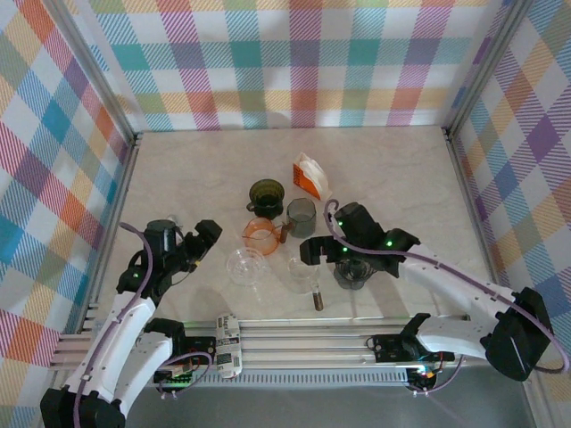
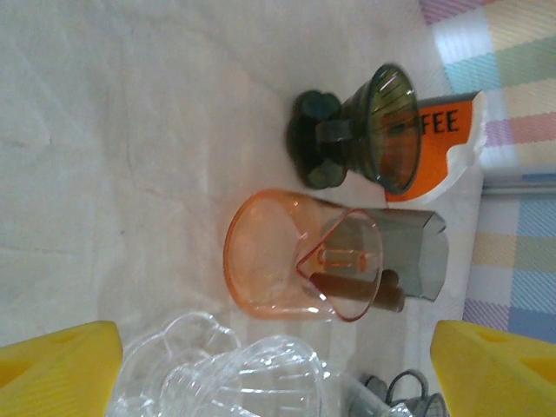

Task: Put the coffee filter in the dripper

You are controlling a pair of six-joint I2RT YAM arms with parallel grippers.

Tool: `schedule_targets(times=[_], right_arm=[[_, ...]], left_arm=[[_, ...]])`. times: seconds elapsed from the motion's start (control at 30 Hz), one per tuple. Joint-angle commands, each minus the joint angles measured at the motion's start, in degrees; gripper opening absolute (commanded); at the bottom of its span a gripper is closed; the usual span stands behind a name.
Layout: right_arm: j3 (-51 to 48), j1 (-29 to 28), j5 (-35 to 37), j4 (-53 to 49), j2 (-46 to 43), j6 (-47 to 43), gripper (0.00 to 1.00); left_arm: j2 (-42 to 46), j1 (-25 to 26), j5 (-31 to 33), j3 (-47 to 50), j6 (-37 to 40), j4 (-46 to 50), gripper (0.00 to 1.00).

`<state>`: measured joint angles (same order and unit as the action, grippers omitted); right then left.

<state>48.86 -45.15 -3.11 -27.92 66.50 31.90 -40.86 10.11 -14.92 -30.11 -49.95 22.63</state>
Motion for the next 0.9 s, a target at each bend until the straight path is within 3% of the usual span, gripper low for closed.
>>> schedule_targets(times=[0.0, 0.4, 0.87], right_arm=[[2.17, -2.43, 3.09, -2.16, 2.33, 1.74, 0.99], [5.18, -9.63, 5.55, -0.69, 9.64, 6.03, 0.94], [7.3, -10.93, 6.05, 4.85, 15.06, 7.78, 0.9]], left_arm=[[0.17, 1.17, -1.96, 0.63, -0.22, 1.39, 0.91], [-1.78, 4.72, -1.43, 1.89, -0.75, 2.91, 0.75], [-2.08, 7.23, -0.83, 3.72, -1.16, 4.33, 0.65]])
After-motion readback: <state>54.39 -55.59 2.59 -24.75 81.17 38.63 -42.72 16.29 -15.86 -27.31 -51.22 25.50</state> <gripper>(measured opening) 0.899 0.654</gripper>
